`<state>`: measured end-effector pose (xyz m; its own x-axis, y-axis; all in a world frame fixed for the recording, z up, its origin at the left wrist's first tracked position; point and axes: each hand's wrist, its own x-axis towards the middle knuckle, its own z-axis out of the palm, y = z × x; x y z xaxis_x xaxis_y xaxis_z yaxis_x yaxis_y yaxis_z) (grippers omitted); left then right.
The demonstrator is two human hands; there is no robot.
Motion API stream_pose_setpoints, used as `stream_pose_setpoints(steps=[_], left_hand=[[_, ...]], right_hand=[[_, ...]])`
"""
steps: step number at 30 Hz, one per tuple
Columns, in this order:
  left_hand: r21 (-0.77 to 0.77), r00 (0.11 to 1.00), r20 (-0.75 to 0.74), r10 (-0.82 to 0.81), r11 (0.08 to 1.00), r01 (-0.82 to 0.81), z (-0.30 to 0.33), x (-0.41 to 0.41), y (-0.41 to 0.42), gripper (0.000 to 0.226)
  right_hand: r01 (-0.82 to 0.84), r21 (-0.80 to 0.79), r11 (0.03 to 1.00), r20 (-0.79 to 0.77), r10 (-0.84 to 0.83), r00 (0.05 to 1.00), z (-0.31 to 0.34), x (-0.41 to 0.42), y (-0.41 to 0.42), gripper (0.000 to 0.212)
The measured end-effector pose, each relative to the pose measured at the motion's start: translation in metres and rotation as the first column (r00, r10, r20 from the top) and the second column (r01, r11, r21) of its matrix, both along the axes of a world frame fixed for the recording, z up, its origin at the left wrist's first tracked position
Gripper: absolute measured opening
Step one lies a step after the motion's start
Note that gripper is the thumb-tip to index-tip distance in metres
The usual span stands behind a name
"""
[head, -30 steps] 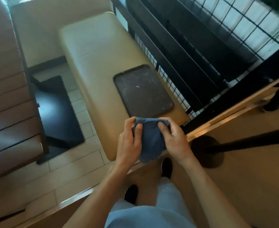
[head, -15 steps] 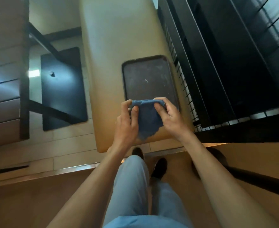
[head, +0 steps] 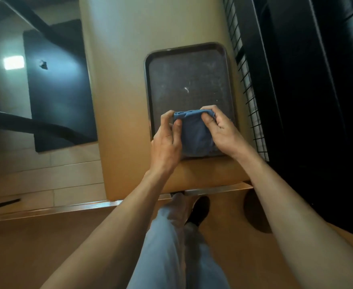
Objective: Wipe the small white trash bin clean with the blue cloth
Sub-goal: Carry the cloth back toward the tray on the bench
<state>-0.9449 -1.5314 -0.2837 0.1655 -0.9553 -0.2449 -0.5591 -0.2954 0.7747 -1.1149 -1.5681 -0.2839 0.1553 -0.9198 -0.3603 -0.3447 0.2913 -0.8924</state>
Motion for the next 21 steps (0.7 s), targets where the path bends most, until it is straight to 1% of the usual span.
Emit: stream_pose_setpoints(steps=[2,5,9,12,16,21], left_hand=[[0.049,1.0,0.008,0.0,0.999,-0.001,-0.02,0.0,-0.012,0.028],[0.121,0.998,0.063,-0.012,0.993,0.004,-0.048,0.002,-0.031,0.028],[0.199,0.989,0.15,-0.022,0.98,-0.009,-0.079,0.008,-0.059,0.029],[0.238,0.979,0.201,-0.037,0.971,-0.012,-0.09,0.01,-0.081,0.03],[0.24,0.977,0.21,-0.027,0.97,-0.025,-0.098,0.013,-0.109,0.03],[0.286,0.971,0.236,-0.041,0.958,-0.029,-0.103,0.017,-0.13,0.032]], right_hand=[[0.015,0.047,0.999,-0.014,-0.014,1.0,-0.022,0.002,-0.013,0.019],[0.027,0.1,0.995,-0.03,-0.024,0.999,-0.052,0.007,-0.031,0.018],[0.048,0.089,0.995,-0.111,-0.038,0.993,-0.083,0.016,-0.056,0.017],[0.059,0.064,0.996,-0.174,-0.047,0.984,-0.096,0.022,-0.075,0.017],[0.085,-0.008,0.996,-0.278,-0.083,0.957,-0.108,0.029,-0.097,0.017],[0.028,0.022,0.999,-0.466,-0.014,0.885,-0.114,0.032,-0.112,0.023]])
